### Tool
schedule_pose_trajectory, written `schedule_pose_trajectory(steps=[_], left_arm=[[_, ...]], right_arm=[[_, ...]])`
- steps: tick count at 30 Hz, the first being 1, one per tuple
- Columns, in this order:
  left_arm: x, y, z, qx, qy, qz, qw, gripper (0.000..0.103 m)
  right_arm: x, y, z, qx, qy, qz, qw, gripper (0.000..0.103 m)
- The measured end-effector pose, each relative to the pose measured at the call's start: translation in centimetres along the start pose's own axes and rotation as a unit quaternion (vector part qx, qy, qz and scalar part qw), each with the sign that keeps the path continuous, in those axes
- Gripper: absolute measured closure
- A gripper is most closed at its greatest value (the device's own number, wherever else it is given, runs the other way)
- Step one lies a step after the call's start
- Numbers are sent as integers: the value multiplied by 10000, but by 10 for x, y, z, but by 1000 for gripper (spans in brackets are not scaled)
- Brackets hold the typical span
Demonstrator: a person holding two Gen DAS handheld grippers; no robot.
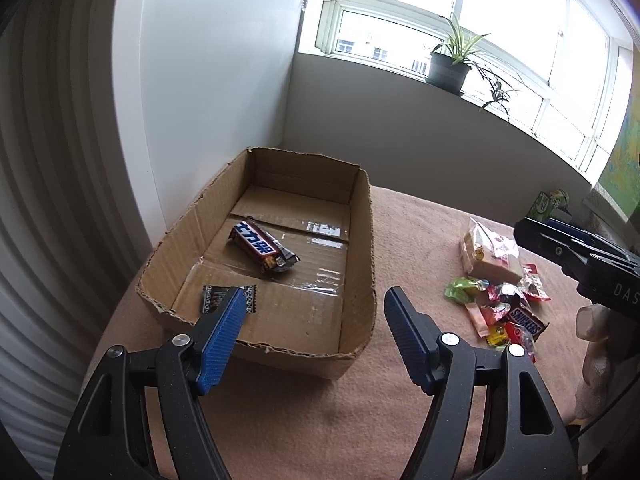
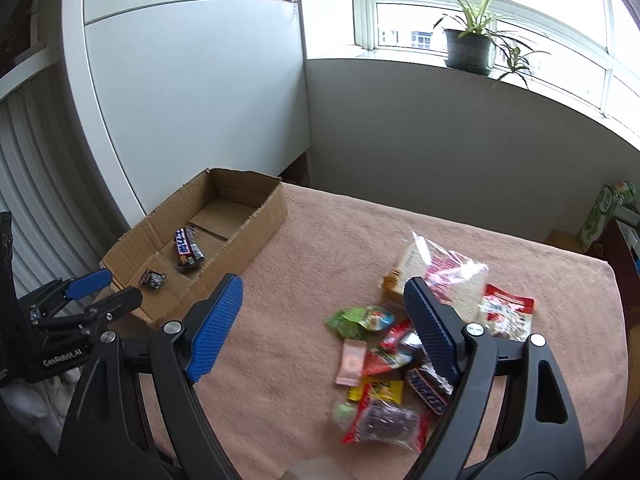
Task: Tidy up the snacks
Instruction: 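Move both tools back to the snack pile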
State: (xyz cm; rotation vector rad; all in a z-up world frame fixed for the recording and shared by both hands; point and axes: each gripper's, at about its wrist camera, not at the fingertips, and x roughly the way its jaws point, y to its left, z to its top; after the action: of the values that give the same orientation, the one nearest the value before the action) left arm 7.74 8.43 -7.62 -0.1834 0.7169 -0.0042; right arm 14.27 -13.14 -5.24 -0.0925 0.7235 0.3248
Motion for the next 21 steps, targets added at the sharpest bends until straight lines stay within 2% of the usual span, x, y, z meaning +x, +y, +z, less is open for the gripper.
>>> schedule_pose_trajectory(steps=[8,14,21], left_arm=[[-2,-33,-14,169,175,-293,9993,31],[4,-72,-28,483,402,-664,9958,32],[8,-122,-49,921,696,-1131,9869,31]], right_arm=[[-11,-76,-42,485,402,-474,9969,18],[-4,-109,-64,856,642,-390,9935,18],[10,-112,-73,700,845,-137,9939,19]])
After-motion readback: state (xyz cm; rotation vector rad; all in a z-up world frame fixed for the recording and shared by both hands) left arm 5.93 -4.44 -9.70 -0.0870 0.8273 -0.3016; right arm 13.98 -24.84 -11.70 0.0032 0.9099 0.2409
